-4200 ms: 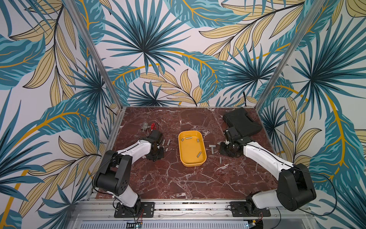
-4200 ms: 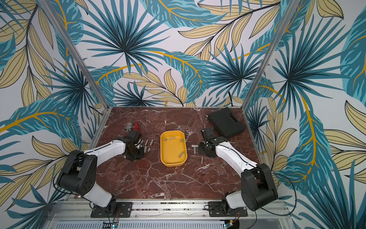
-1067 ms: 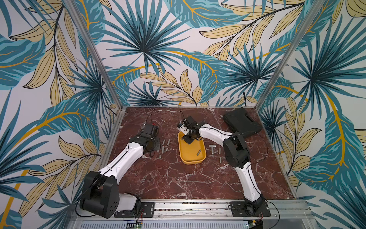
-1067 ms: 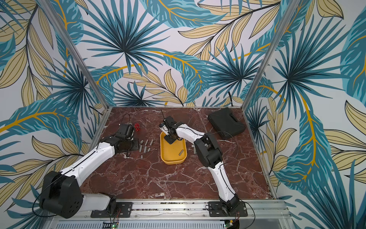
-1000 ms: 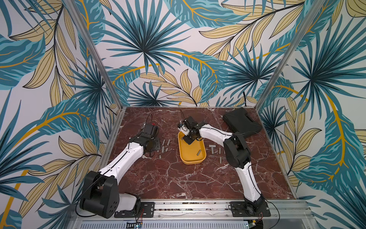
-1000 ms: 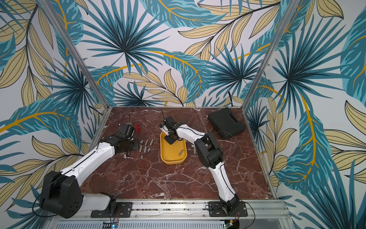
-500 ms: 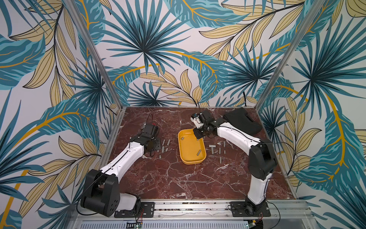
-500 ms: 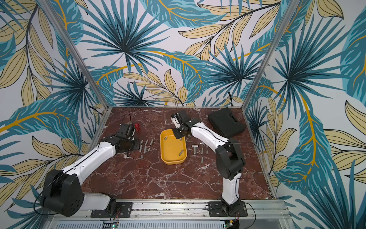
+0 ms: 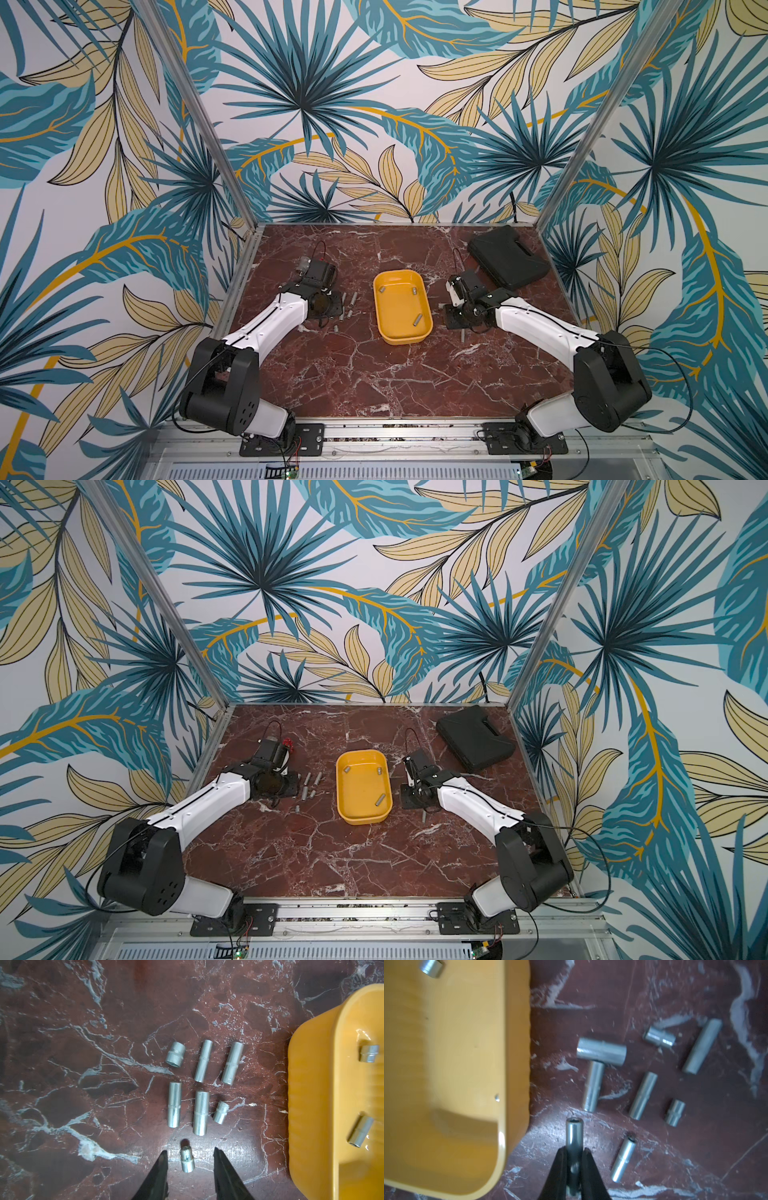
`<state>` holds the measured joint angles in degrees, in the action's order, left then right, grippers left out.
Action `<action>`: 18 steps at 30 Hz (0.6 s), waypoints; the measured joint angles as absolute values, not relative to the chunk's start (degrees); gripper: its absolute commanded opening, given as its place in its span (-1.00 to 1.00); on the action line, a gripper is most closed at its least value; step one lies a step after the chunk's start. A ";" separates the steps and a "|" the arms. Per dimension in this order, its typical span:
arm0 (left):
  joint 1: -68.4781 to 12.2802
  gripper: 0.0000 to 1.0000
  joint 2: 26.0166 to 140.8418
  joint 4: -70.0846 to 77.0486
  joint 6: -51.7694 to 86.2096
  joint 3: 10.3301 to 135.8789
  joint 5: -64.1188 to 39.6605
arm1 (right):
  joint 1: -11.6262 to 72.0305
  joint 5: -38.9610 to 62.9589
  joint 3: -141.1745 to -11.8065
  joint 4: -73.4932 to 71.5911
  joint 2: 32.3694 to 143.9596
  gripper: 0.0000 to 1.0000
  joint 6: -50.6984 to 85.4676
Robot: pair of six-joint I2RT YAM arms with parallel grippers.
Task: Take out the socket from the storage box
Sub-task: Place the socket head at the center of the board.
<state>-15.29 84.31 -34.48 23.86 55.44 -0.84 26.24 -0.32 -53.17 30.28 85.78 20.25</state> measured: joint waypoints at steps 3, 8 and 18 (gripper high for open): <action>-15.29 -0.21 85.12 -34.09 23.86 55.48 -1.54 | 26.24 -0.49 -51.75 30.02 85.95 -0.88 22.22; -15.29 -0.21 85.27 -33.89 23.88 55.48 -2.42 | 26.24 -1.26 -50.98 28.51 88.16 -0.88 24.69; -15.29 -0.21 85.27 -33.89 23.88 55.48 -2.81 | 26.24 -1.78 -50.63 27.18 92.62 -0.87 27.07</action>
